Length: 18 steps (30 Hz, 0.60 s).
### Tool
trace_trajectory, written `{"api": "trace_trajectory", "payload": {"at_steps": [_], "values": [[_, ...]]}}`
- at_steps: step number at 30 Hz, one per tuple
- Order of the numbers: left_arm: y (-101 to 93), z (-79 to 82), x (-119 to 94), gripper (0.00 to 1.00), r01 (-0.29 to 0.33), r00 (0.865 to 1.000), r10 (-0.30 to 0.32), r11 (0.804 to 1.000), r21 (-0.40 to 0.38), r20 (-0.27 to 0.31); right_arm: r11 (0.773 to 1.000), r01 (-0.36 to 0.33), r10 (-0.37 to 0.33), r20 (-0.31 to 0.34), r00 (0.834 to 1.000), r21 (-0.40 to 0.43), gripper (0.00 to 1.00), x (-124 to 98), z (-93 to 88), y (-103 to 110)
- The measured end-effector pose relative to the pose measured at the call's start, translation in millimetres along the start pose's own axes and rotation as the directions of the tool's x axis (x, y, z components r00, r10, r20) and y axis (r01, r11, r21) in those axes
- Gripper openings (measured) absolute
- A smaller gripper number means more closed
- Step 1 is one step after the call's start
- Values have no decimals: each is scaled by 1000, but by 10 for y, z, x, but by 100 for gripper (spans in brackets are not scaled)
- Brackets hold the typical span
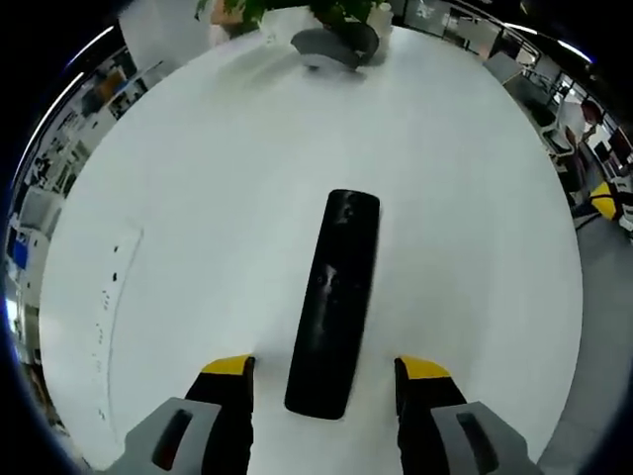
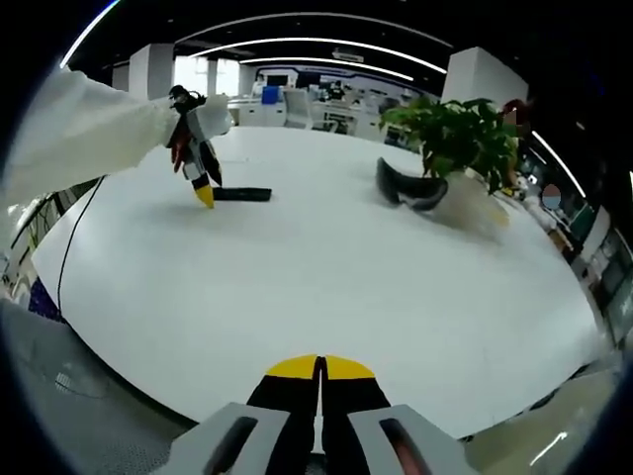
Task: Press the specified remote control buttons in sequence, fully releasing each button before pressing the next.
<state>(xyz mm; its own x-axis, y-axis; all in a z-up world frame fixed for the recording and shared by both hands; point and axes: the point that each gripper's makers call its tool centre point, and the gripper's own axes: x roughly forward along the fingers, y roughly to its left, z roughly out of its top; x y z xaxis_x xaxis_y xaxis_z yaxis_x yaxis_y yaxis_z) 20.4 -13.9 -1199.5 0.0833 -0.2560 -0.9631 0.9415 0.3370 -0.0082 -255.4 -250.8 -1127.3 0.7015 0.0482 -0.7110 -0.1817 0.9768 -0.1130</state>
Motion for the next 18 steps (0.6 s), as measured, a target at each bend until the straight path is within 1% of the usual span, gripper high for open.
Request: {"api": "trace_trajectory", "payload": {"at_steps": [3, 5, 11, 15, 17, 18], "values": [[0, -17, -5, 57, 8, 1000, -7, 1000, 25, -17, 1000, 2, -2, 0, 1000, -2, 0, 0, -2, -3], [18, -37, -9, 56, 17, 999, -15, 998, 57, -35, 1000, 8, -8, -7, 1000, -4, 0, 6, -14, -13], [-1, -34, -20, 49, 24, 995, -16, 996, 89, -98, 1000, 6, -6, -7, 1000, -2, 0, 6, -13, -14], [-35, -51, -30, 35, 22, 991, -7, 994, 111, -133, 1000, 2, -2, -12, 1000, -3, 0, 11, -19, -5], [-63, -63, -37, 27, 21, 990, -3, 992, 122, -141, 1000, 4, -4, -13, 1000, -8, 0, 13, -19, -4], [-60, -75, -34, 25, 20, 990, -2, 992, 122, -141, 1000, 7, -7, -12, 1000, -10, 0, 13, -18, -9]]}}
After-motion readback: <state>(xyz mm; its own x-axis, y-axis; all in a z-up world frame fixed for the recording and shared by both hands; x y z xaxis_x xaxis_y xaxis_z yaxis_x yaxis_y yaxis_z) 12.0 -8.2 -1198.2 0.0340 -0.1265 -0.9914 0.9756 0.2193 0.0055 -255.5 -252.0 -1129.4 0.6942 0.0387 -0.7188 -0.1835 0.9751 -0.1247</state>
